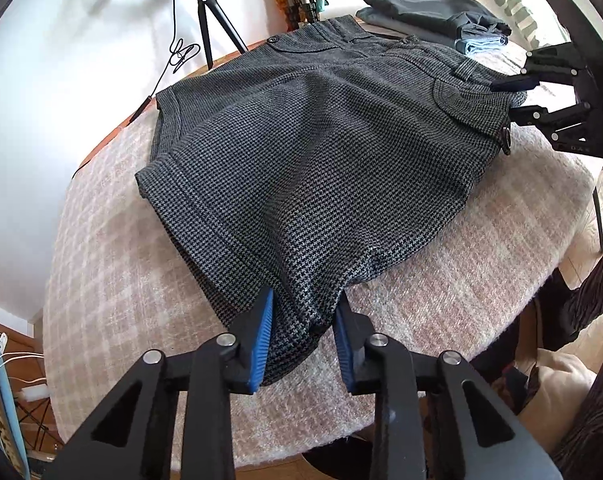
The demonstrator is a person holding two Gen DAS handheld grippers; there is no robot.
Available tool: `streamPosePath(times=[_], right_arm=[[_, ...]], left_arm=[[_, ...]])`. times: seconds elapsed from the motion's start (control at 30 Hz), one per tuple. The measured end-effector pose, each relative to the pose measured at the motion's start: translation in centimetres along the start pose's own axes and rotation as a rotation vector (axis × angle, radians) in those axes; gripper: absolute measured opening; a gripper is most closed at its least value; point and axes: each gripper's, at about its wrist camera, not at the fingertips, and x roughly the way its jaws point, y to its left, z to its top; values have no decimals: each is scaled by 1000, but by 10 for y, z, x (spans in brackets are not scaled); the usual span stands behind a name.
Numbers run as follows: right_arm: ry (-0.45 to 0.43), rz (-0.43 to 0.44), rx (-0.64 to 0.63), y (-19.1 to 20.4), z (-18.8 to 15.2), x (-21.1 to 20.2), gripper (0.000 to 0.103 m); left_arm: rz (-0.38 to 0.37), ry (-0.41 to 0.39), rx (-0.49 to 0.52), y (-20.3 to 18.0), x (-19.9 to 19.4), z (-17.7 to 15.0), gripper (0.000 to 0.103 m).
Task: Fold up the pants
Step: 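Grasp the leg hem of the grey houndstooth shorts with the left tool, then lift the held leg with both tools and fold it over the other leg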
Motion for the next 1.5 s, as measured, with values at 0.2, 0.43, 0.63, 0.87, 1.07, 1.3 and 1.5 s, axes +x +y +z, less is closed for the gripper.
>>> streamPosePath(times=[0.2, 0.43, 0.63, 0.87, 1.07, 1.3, 1.5], right_arm=[[-43, -18, 61, -11, 15, -18, 18], [-83, -71, 90, -31, 35, -27, 14], [-108, -66, 150, -64, 65, -29, 13], [-111, -107, 119, -94, 107, -19, 13], [-81, -94, 130, -122, 135, 6, 13], [-23, -83, 134, -143, 157, 58, 12], [-6, -92, 145, -171, 177, 94, 12]], left_arm=[[-9, -55, -29, 7, -11, 15, 14], [24, -141, -40, 22, -29, 44, 8], [46, -200, -46, 43, -40, 74, 6], [38, -233, -112, 80, -33, 114, 2], [18, -248, -158, 110, -17, 145, 0], [22, -189, -147, 129, 23, 171, 0], [42, -174, -152, 155, 54, 209, 0]])
